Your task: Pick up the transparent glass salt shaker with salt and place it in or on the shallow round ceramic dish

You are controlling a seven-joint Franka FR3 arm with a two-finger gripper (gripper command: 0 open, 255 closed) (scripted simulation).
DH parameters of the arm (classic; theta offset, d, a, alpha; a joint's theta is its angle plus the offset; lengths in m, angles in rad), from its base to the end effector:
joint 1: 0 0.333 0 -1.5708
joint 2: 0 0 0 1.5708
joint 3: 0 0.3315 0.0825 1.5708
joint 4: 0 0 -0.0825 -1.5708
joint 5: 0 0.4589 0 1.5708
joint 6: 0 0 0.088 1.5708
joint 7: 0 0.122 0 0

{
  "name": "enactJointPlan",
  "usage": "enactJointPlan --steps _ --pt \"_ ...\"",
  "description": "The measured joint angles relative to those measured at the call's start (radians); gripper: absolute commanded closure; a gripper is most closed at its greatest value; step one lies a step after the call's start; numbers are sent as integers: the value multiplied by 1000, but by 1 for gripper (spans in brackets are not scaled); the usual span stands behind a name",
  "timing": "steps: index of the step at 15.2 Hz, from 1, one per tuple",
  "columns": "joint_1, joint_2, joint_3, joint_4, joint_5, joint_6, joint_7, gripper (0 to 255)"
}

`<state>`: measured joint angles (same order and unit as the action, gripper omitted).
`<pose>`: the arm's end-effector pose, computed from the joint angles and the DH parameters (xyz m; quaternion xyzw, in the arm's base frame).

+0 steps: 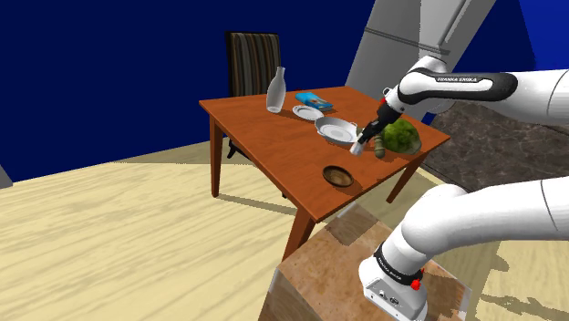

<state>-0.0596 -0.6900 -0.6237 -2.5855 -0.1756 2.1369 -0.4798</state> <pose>0.3473 -0.2755 0.4222 -0.9906 0.0152 -0.1229 0.0588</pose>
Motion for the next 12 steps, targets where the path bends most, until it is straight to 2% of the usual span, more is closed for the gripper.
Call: enactJointPlan --steps 6,12 --pt "-15 -158 170 -127 23 -37 157 255" --pt "-16 -156 174 -201 19 37 173 255"
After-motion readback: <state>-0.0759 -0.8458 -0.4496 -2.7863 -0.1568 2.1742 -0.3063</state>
